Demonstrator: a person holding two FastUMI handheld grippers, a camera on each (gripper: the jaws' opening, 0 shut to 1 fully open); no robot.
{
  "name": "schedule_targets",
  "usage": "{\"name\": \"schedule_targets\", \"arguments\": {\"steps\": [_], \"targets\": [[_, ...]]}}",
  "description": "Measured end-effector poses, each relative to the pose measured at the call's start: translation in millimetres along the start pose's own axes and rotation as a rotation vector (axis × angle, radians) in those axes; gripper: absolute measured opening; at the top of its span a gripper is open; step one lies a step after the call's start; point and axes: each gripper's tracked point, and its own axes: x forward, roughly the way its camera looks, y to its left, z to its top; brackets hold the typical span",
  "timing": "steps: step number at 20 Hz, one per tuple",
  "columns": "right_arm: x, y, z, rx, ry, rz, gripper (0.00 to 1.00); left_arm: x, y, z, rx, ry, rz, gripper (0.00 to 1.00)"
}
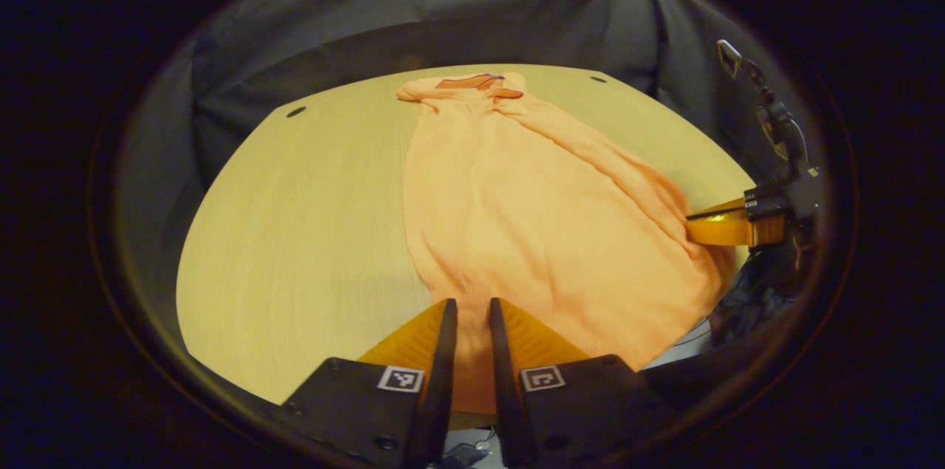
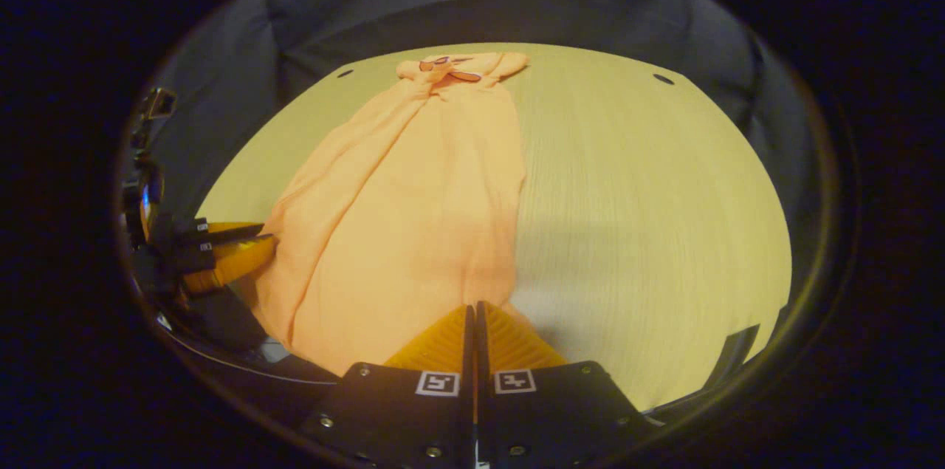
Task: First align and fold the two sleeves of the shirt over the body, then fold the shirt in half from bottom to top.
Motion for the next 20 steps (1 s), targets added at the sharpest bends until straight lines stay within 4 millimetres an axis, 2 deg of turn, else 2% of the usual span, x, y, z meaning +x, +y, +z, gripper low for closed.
{"name": "schedule_targets", "arguments": {"steps": [1, 3, 7, 12, 15, 20], "targets": [[-0.7, -0.2, 0.9, 0.039, 0.015, 0.005, 0.03, -0.6, -1.4, 1.1, 0.005, -0.004, 0.009, 0.17], [-3.0, 1.0, 2.0, 0.04, 0.028, -0.002, 0.0, -0.5, -0.5, 1.1, 0.014, -0.001, 0.009, 0.07], [-3.2, 1.4, 2.3, -0.054, 0.024, -0.046, 0.0, 1.2, -0.9, 3.2, 0.006, 0.012, 0.0, 0.07], [-3.8, 2.2, 12.0, -0.009, 0.033, -0.019, 0.0, -2.8, 7.9, 15.4, -0.048, 0.019, -0.002, 0.07], [-9.5, 3.9, 33.0, 0.02, -0.002, -0.002, 0.0, -1.3, 17.7, 43.2, -0.067, -0.018, 0.009, 0.07], [-12.8, 5.3, 86.1, 0.027, -0.078, 0.026, 0.0, 5.0, 32.7, 95.7, -0.071, -0.082, 0.015, 0.07]]}}
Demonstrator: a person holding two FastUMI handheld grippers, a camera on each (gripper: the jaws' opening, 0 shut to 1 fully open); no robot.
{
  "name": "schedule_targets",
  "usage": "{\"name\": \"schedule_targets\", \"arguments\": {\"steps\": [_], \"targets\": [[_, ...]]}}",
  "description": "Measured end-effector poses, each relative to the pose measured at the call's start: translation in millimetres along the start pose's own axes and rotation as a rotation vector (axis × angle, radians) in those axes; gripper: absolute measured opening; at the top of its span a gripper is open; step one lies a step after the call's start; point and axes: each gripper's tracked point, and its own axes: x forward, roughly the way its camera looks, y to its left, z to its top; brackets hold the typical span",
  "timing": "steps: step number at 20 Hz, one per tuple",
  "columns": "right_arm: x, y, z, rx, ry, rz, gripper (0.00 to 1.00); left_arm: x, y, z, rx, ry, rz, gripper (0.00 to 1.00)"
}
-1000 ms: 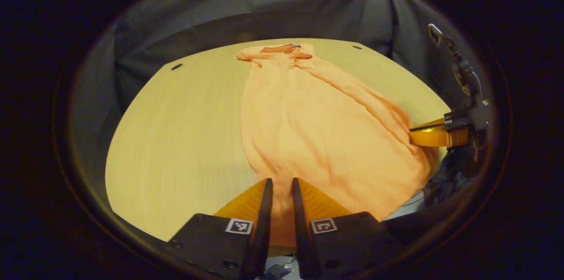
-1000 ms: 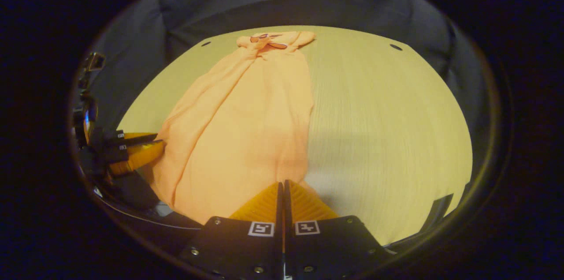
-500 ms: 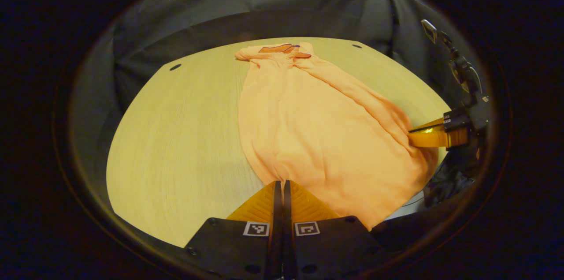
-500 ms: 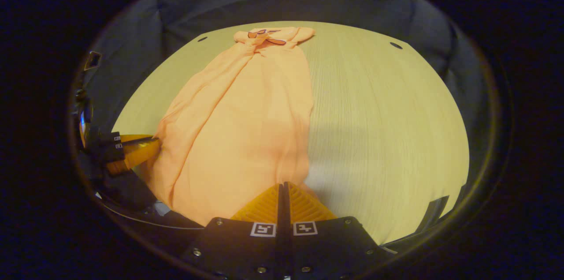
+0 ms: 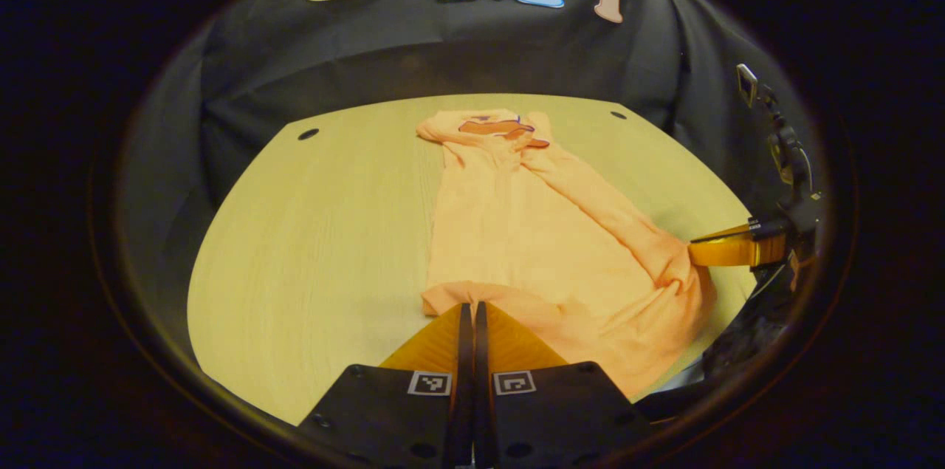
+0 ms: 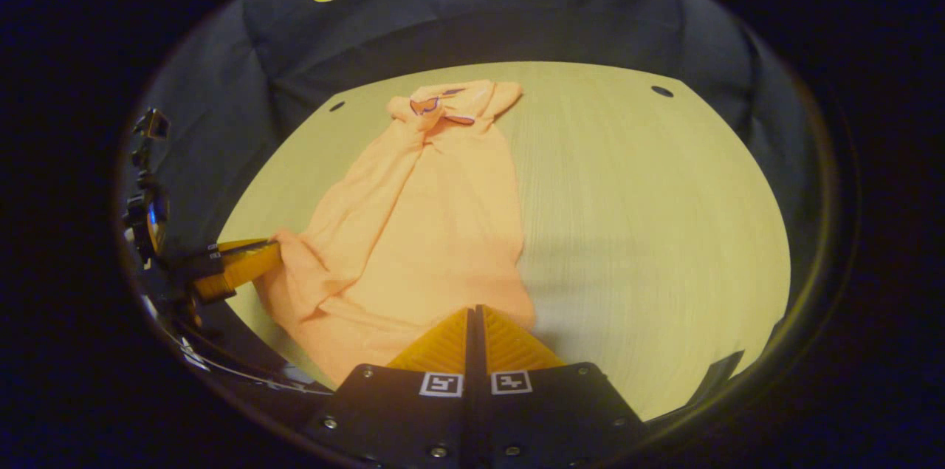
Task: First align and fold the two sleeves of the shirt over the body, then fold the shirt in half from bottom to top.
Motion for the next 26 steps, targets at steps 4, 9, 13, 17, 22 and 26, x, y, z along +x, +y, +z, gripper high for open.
{"name": "schedule_targets", "arguments": {"steps": [4, 9, 13, 17, 22, 26], "targets": [[7.8, -2.2, 49.0, -0.015, -0.053, 0.017, 0.0, 15.0, 10.2, 45.3, 0.031, -0.044, 0.004, 0.07], [24.8, -16.3, 123.7, -0.021, -0.125, 0.019, 0.0, 43.3, 24.9, 105.0, 0.037, -0.093, 0.005, 0.07], [36.1, -33.8, 190.1, -0.007, -0.192, 0.013, 0.0, 68.6, 46.2, 165.7, 0.01, -0.148, 0.013, 0.07], [49.6, -48.1, 253.0, 0.011, -0.261, 0.013, 0.0, 91.9, 67.6, 224.6, 0.01, -0.204, 0.018, 0.07], [79.3, -61.7, 316.1, 0.018, -0.319, 0.017, 0.0, 132.8, 82.4, 287.7, 0.043, -0.256, 0.002, 0.07], [106.3, -74.6, 363.0, 0.025, -0.366, 0.011, 0.0, 173.2, 91.7, 329.8, 0.018, -0.289, -0.02, 0.07]]}}
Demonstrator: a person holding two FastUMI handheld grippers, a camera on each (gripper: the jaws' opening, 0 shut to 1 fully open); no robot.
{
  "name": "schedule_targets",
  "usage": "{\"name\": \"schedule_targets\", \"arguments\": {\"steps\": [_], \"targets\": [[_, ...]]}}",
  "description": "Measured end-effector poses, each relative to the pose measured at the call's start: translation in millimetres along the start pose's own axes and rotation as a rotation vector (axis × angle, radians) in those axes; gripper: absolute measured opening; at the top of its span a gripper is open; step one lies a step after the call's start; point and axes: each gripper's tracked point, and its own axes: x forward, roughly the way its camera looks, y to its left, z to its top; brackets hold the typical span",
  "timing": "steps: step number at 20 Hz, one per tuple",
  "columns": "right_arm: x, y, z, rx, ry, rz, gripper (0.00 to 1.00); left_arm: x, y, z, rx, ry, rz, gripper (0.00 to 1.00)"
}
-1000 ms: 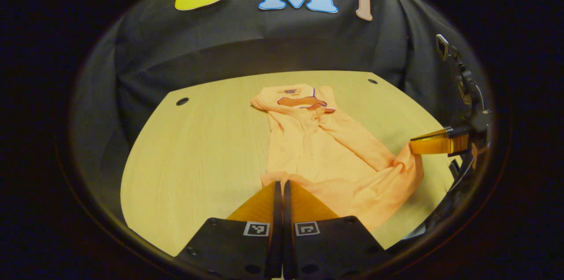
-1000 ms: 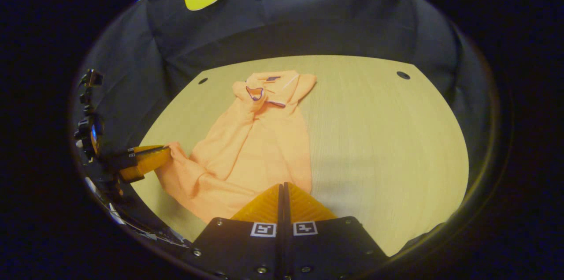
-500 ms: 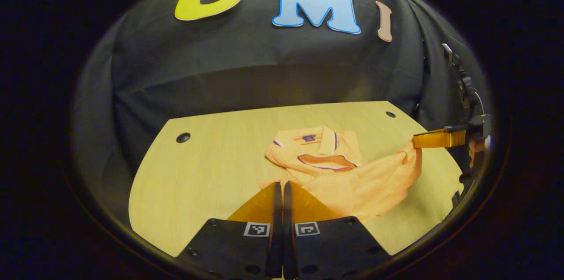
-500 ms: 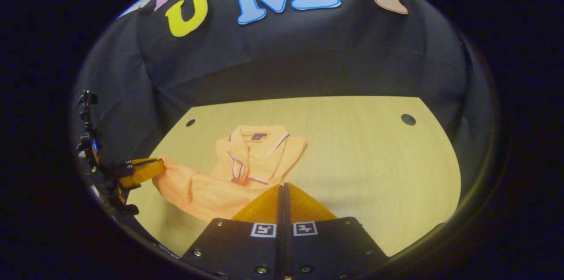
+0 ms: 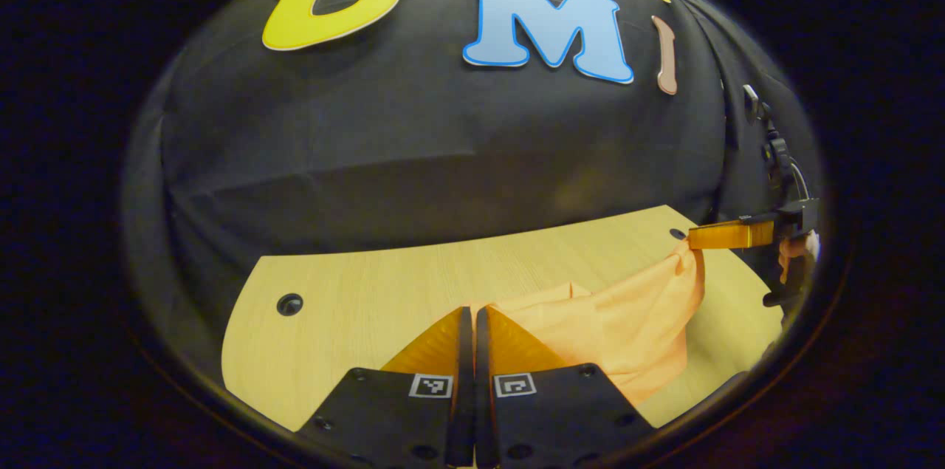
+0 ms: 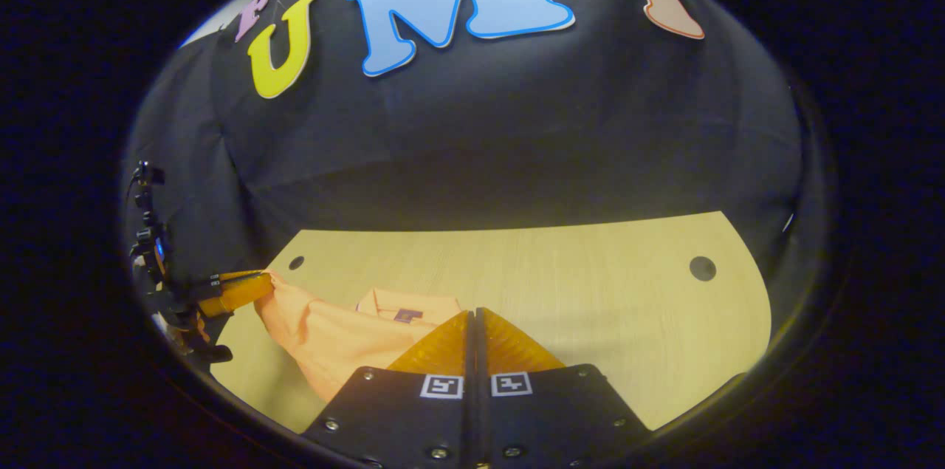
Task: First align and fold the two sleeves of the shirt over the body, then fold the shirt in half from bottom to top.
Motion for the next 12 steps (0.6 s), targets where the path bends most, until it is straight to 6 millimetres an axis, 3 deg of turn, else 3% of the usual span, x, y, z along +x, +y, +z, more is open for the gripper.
{"name": "schedule_targets", "arguments": {"steps": [5, 9, 12], "targets": [[54.9, -16.1, 17.5, 0.031, -0.041, 0.002, 0.0, 57.8, 22.7, 6.8, -0.009, -0.019, -0.001, 0.06], [94.6, -36.0, 11.6, 0.034, -0.057, -0.03, 0.0, 97.3, 42.1, -22.0, 0.011, 0.018, 0.015, 0.06], [112.4, -42.0, -3.6, 0.054, -0.038, -0.026, 0.0, 119.7, 41.6, -40.5, 0.008, 0.043, 0.017, 0.06]]}}
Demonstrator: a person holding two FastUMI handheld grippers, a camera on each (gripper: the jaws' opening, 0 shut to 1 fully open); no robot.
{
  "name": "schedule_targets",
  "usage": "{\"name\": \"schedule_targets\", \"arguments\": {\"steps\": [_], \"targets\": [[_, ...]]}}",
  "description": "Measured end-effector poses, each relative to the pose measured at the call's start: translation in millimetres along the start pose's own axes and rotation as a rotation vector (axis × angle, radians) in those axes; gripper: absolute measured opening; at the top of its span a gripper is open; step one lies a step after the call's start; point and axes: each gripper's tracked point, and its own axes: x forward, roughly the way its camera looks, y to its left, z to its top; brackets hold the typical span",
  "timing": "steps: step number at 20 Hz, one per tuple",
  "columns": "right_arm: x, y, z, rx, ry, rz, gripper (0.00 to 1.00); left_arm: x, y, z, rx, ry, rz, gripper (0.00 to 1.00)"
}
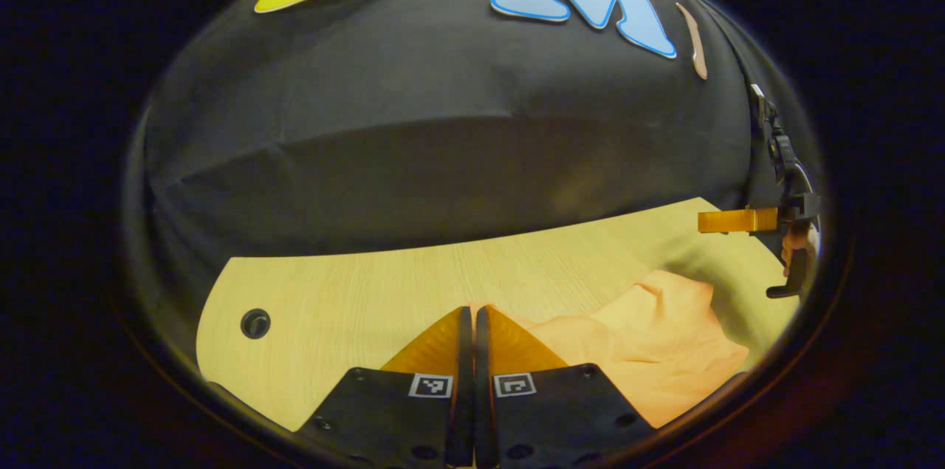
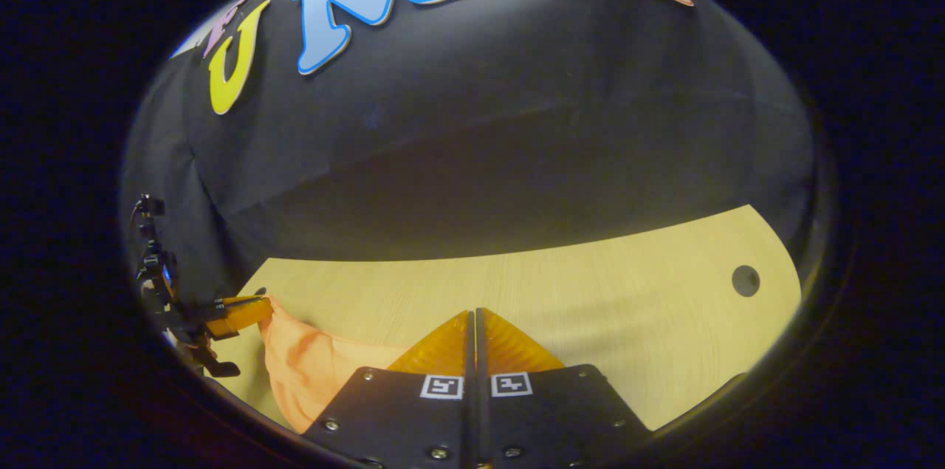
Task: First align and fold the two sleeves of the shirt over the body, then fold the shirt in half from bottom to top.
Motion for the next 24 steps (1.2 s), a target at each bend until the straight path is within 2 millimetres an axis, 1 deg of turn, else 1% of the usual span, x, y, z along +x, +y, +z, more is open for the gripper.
{"name": "schedule_targets", "arguments": {"steps": [1, 2, 3, 4, 5, 6, 8, 9, 10, 12, 14, 16, 18, 21, 22, 23, 24], "targets": [[3.2, -1.3, -3.9, -0.012, 0.004, 0.001, 0.0, 8.0, 0.4, -6.8, 0.004, 0.011, 0.006, 0.06], [4.7, 0.3, -8.2, -0.017, 0.008, 0.009, 0.0, 14.5, 0.0, -13.2, 0.012, 0.029, 0.01, 0.08], [5.5, 3.7, -9.3, -0.022, 0.01, 0.019, 0.0, 18.8, 2.2, -21.9, 0.026, 0.053, 0.021, 0.17], [5.6, 6.7, -10.0, -0.029, 0.011, 0.026, 0.0, 22.4, 1.0, -26.9, 0.025, 0.061, 0.017, 0.41], [5.4, 9.9, -10.2, -0.039, 0.01, 0.033, 0.0, 20.7, 1.4, -29.7, 0.016, 0.06, 0.014, 0.49], [4.3, 12.7, -11.3, -0.051, 0.01, 0.037, 0.0, 18.9, 0.3, -27.5, 0.006, 0.056, 0.011, 0.48], [-0.2, 20.5, -12.8, -0.064, 0.021, 0.052, 0.0, 12.4, -1.9, -21.2, -0.012, 0.038, 0.017, 0.6], [-3.9, 25.0, -12.8, -0.069, 0.028, 0.06, 0.0, 5.1, -4.0, -16.4, -0.025, 0.025, 0.018, 0.6], [-9.3, 28.9, -12.6, -0.08, 0.031, 0.065, 0.0, -2.5, -7.0, -9.6, -0.035, 0.013, 0.016, 0.57], [-23.8, 38.1, -7.3, -0.105, 0.026, 0.069, 0.0, -18.4, -13.9, 7.1, -0.039, -0.015, 0.012, 0.57], [-42.4, 49.1, 1.0, -0.116, 0.02, 0.079, 0.0, -40.3, -24.4, 23.9, -0.042, -0.037, 0.004, 0.67], [-65.4, 62.0, 11.6, -0.119, 0.006, 0.087, 0.0, -68.9, -35.0, 42.2, -0.055, -0.065, -0.006, 0.56], [-93.2, 74.7, 21.9, -0.119, -0.012, 0.089, 0.0, -101.3, -45.2, 57.2, -0.068, -0.083, -0.013, 0.66], [-140.1, 95.3, 36.7, -0.125, -0.047, 0.095, 0.0, -152.2, -58.9, 78.4, -0.078, -0.121, -0.007, 0.66], [-156.3, 102.9, 39.3, -0.127, -0.057, 0.099, 0.0, -169.6, -64.1, 83.5, -0.074, -0.131, -0.004, 0.61], [-173.0, 110.4, 41.9, -0.125, -0.066, 0.106, 0.0, -187.5, -70.9, 87.9, -0.071, -0.141, -0.005, 0.66], [-188.9, 117.8, 42.6, -0.128, -0.077, 0.112, 0.0, -204.7, -76.8, 91.3, -0.072, -0.151, -0.007, 0.61]]}}
